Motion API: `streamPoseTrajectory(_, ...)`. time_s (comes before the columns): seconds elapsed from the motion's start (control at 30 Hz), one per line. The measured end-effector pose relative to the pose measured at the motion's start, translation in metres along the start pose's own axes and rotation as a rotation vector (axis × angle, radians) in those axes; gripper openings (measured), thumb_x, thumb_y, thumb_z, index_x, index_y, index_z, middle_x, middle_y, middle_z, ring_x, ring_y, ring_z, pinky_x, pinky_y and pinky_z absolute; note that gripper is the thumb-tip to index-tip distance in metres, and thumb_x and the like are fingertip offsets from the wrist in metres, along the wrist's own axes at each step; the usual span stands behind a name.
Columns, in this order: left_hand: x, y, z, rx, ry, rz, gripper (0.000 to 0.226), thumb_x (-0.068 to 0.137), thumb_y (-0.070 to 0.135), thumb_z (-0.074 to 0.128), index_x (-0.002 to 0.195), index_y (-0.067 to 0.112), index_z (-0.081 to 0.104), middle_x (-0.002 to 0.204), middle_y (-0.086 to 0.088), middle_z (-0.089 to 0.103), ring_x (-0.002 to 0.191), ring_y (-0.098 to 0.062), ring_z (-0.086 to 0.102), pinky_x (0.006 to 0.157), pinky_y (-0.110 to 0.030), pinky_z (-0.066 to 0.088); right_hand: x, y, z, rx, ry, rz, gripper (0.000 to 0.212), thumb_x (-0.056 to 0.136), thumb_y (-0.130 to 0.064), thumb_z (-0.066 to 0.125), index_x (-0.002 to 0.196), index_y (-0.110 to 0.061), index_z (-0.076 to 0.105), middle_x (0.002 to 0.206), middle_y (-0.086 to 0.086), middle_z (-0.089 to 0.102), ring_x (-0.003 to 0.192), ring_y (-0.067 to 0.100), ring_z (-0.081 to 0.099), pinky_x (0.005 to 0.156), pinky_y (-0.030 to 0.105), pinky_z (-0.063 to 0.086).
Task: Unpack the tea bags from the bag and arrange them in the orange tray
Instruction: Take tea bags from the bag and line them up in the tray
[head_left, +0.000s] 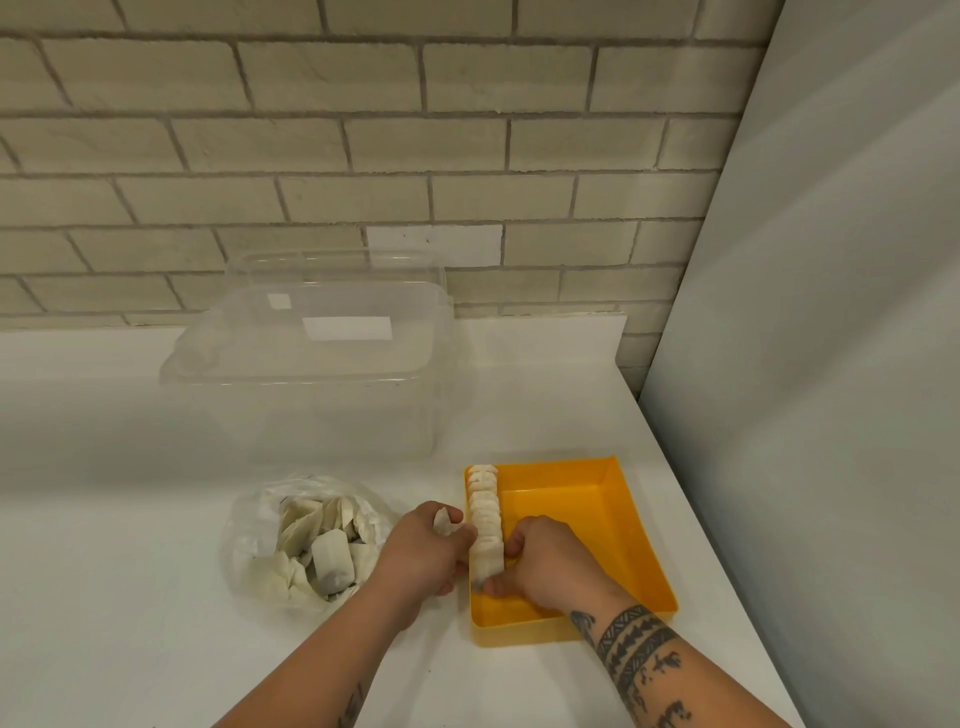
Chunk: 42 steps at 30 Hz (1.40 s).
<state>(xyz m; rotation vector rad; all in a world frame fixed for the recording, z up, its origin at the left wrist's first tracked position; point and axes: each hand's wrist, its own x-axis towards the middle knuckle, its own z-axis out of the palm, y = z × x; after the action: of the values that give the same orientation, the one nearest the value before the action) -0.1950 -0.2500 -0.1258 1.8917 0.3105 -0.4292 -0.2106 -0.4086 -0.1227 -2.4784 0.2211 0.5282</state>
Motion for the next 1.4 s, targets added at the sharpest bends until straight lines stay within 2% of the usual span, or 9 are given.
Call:
streamPoseTrajectory(0.1, -0.002, 0.006, -0.002, -0.081, 0.046, 0.004, 0.019, 0.1, 0.029, 0.055, 0.119, 0.024, 0.058, 0.097, -0.006, 0.071, 0.075, -0.02, 0.069, 0.052, -0.025, 0.05, 0.001, 0.005, -0.009, -0.009, 0.024, 0.019, 0.059, 0.068, -0.052, 0.087, 0.116, -0.028, 0.062, 0.114, -0.008, 0.063, 0.096, 0.011, 0.055, 0.077, 0.024, 0.043)
streamPoseTrajectory(0.23, -0.005, 0.015, -0.007, -0.298, 0.066, 0.024, 0.027, 0.101, 0.014, 0.04, 0.119, 0.023, 0.057, 0.096, -0.01, 0.075, 0.078, -0.025, 0.072, 0.048, -0.027, 0.046, 0.002, 0.013, -0.023, 0.129, 0.106, -0.014, 0.025, 0.082, -0.044, 0.078, 0.098, -0.032, 0.064, 0.1, -0.01, 0.066, 0.089, 0.01, 0.062, 0.077, 0.026, 0.051)
streamPoseTrajectory(0.4, -0.017, 0.027, -0.009, -0.424, -0.039, 0.146, 0.019, 0.105, 0.016, 0.051, 0.12, 0.026, 0.057, 0.103, 0.003, 0.079, 0.091, -0.019, 0.077, 0.053, -0.026, 0.044, -0.008, 0.006, -0.033, 0.398, 0.209, -0.192, 0.003, 0.091, -0.029, 0.071, 0.09, -0.029, 0.068, 0.089, -0.012, 0.066, 0.078, 0.001, 0.061, 0.072, 0.023, 0.052)
streamPoseTrajectory(0.5, -0.019, 0.029, -0.005, -0.438, -0.038, 0.173, 0.016, 0.101, 0.022, 0.06, 0.117, 0.023, 0.065, 0.106, 0.006, 0.078, 0.094, -0.016, 0.074, 0.051, -0.023, 0.042, -0.015, -0.003, -0.032, 0.462, 0.237, -0.255, 0.003, 0.089, -0.029, 0.073, 0.091, -0.029, 0.07, 0.086, -0.014, 0.065, 0.072, -0.011, 0.057, 0.064, 0.009, 0.04)
streamPoseTrajectory(0.67, -0.02, 0.03, 0.001, -0.458, -0.058, 0.179, 0.012, 0.094, 0.029, 0.07, 0.099, 0.023, 0.079, 0.093, 0.002, 0.077, 0.076, -0.009, 0.062, 0.051, -0.022, 0.04, -0.016, -0.01, -0.024, 0.492, 0.231, -0.277, 0.01, 0.088, -0.033, 0.075, 0.095, -0.029, 0.069, 0.091, -0.015, 0.069, 0.079, -0.01, 0.06, 0.066, 0.006, 0.043)
streamPoseTrajectory(0.87, -0.02, 0.029, 0.003, -0.444, -0.055, 0.175, 0.014, 0.088, 0.029, 0.077, 0.1, 0.022, 0.078, 0.08, 0.0, 0.07, 0.068, -0.011, 0.058, 0.048, -0.022, 0.04, -0.014, -0.009, -0.021, 0.479, 0.278, -0.26, 0.016, 0.088, -0.033, 0.074, 0.081, -0.024, 0.063, 0.075, -0.012, 0.06, 0.065, -0.004, 0.053, 0.06, 0.01, 0.04)
streamPoseTrajectory(1.1, -0.016, 0.025, 0.004, -0.387, -0.019, 0.199, 0.009, 0.091, 0.025, 0.075, 0.093, 0.016, 0.076, 0.067, -0.002, 0.061, 0.052, -0.009, 0.049, 0.045, -0.02, 0.038, -0.015, -0.002, -0.027, 0.556, 0.235, -0.268, 0.012, 0.087, -0.032, 0.076, 0.093, -0.027, 0.068, 0.087, -0.011, 0.068, 0.068, -0.007, 0.057, 0.061, 0.009, 0.042)
streamPoseTrajectory(1.23, -0.018, 0.026, 0.006, -0.36, -0.032, 0.212, 0.008, 0.091, 0.023, 0.075, 0.094, 0.016, 0.077, 0.06, 0.001, 0.059, 0.05, -0.007, 0.049, 0.045, -0.02, 0.037, -0.012, 0.001, -0.028, 0.565, 0.233, -0.265, 0.009, 0.088, -0.028, 0.075, 0.082, -0.023, 0.07, 0.072, -0.014, 0.064, 0.065, -0.001, 0.055, 0.066, 0.023, 0.047)
streamPoseTrajectory(1.4, -0.014, 0.022, -0.002, -0.346, 0.012, 0.213, 0.005, 0.09, 0.021, 0.076, 0.094, 0.019, 0.077, 0.06, 0.0, 0.061, 0.051, -0.009, 0.05, 0.045, -0.02, 0.038, -0.009, 0.009, -0.033, 0.573, 0.249, -0.23, 0.009, 0.088, -0.025, 0.075, 0.082, -0.022, 0.07, 0.071, -0.014, 0.062, 0.066, 0.002, 0.054, 0.066, 0.023, 0.046)
